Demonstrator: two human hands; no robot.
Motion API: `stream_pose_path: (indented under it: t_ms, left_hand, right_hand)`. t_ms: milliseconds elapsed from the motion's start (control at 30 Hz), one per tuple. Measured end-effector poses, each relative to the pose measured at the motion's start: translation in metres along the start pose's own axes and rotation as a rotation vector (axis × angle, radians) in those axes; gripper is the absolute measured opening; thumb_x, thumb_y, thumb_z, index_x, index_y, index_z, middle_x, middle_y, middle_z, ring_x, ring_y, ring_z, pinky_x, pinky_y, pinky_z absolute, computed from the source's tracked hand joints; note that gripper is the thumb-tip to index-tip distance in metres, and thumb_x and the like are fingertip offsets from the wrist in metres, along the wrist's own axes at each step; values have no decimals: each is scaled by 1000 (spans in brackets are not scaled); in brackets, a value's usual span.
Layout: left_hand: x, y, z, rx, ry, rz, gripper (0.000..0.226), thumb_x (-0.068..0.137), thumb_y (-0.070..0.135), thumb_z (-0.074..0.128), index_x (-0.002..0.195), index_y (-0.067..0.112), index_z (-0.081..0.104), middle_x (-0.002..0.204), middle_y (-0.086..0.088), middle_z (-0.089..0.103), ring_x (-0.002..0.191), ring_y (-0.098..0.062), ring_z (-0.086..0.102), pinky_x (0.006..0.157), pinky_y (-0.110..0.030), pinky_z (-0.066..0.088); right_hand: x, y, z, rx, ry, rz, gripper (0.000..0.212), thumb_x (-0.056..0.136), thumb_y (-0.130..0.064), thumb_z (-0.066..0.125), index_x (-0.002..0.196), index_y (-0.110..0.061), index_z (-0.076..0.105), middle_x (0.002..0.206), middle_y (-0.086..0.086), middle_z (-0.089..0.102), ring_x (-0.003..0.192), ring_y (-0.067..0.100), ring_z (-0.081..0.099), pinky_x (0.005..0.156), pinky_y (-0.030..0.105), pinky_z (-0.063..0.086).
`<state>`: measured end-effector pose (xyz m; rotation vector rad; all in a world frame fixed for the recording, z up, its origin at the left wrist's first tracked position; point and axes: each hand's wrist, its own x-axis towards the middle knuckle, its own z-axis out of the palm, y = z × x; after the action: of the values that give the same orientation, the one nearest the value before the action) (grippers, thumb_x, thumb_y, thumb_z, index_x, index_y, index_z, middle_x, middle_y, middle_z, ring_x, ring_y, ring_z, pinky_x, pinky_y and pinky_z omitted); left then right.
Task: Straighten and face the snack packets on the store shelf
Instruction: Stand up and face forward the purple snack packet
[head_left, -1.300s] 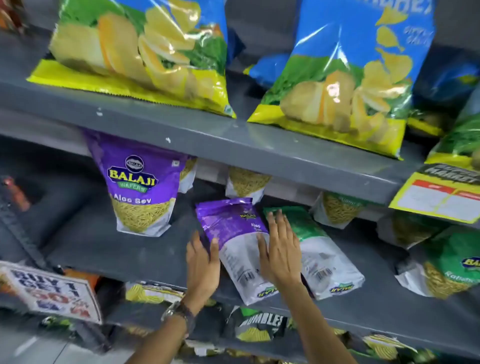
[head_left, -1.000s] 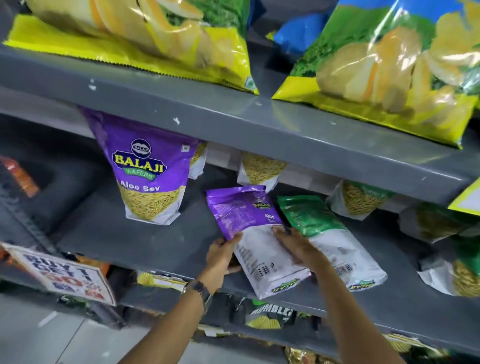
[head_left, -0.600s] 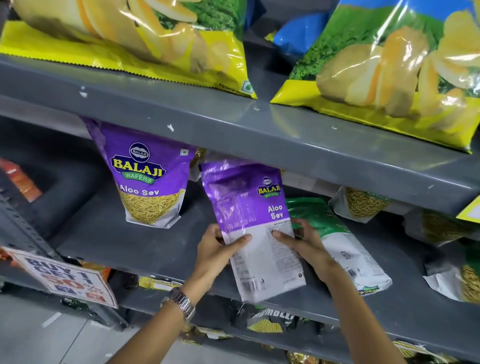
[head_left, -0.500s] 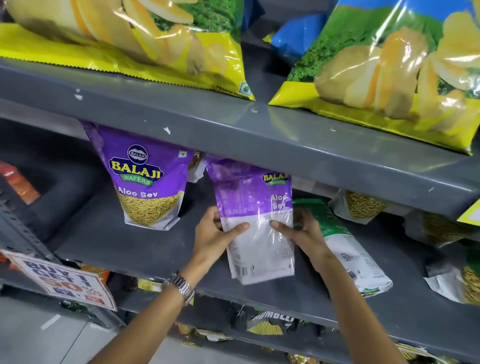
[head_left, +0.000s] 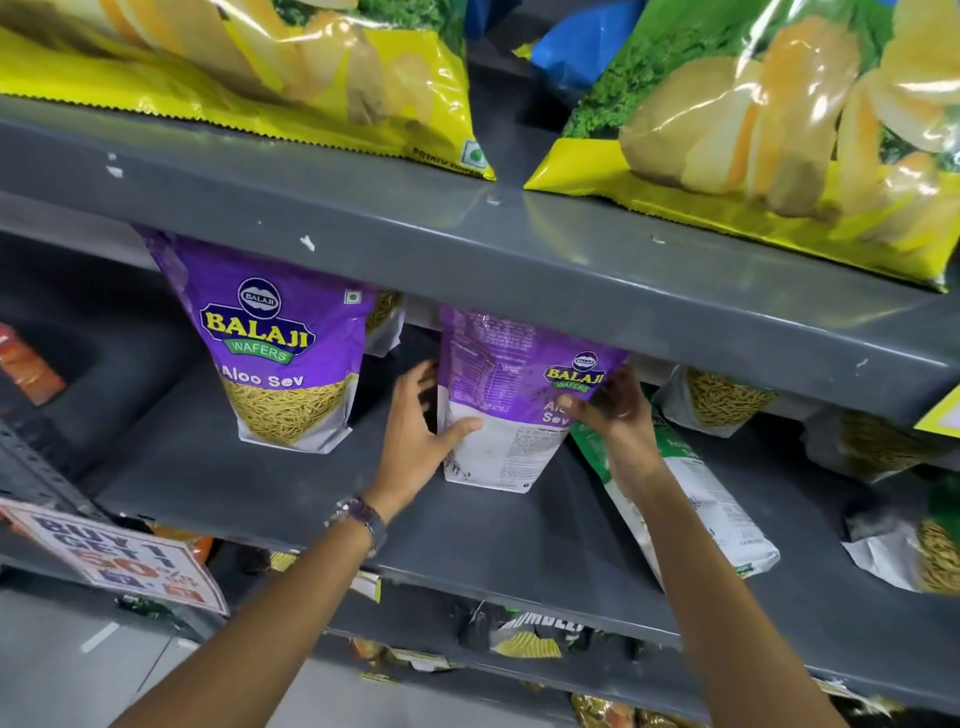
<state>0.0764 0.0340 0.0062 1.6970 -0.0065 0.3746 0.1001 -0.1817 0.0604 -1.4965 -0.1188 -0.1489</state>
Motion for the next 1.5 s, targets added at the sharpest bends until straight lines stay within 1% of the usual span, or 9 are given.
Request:
stream_pose_path:
  t_ms: [133,267,500,633,733,867,1033,1233,1500]
  left_hand:
    - [-56,-3,29,10,207,19,64,66,39,78,117,47,39,109,19,45,95,0,54,80,-24,51]
    - [-88,-8,62,56,55,-12,89,64,27,83,134,33,28,123,12,39,114,2,42,98,-16,39]
    - [-82,-2,84,60,-69,-32,128,51,68,69,143,24,-8,157,-1,-1,146,-11,-6,117,-17,0]
    - [-56,-5,79,-114,-67,-51,110,53,35,87,143,18,27,148,-13,38,138,-25,36,113,-47,32]
    - [-42,-15,60,-94,-53,-28,82,52,36,85,123,29,46,126,1,46,118,7,45,104,-20,39]
    - [-21,-25,29,81,-178,-6,77,48,50,82,114,17,61,103,7,44,95,5,52,84,-1,37]
    - [9,-29,-10,58,-386,-51,83,65,26,83,138,17,43,118,3,66,106,-7,63,90,-19,52]
    - [-2,-37,-11,-112,-171,-108,62,82,4,67,136,12,37,128,-5,55,111,-12,58,82,-16,53]
    - [-12,-34,6,-126,-260,-151,82,49,52,86,120,44,45,127,7,58,120,-11,55,99,-40,49]
  right_hand:
    - [-2,-8,5,-41,-11,-14,38,61,3,78,93,-13,64,88,-3,76,83,14,70,77,29,57]
    - [-16,-8,11,-161,80,-52,39,63,-5,83,94,-14,62,94,7,72,86,25,69,79,38,56]
    - [-55,-8,32,-512,160,-207,37,64,-32,82,80,-35,48,64,-14,58,53,-2,54,51,6,38]
    - [-68,-12,35,-371,22,-103,46,64,-18,84,94,-32,53,90,-5,68,76,0,65,66,16,51]
    - [-61,-21,23,-252,-5,-33,44,67,-5,81,100,-21,57,95,5,68,82,9,66,77,27,54]
    - [-35,-24,5,-213,181,-52,52,67,0,79,111,-8,52,106,15,64,87,15,67,83,35,54]
    - [-7,-13,1,-298,56,90,73,54,-14,88,111,-28,45,121,10,61,105,24,63,85,35,54]
    - [-5,1,3,-265,23,100,68,52,-14,90,110,-13,54,115,16,67,106,35,63,92,48,52]
    - [-31,12,21,-279,269,9,60,52,-23,91,97,-32,52,101,-4,69,94,17,67,83,37,54]
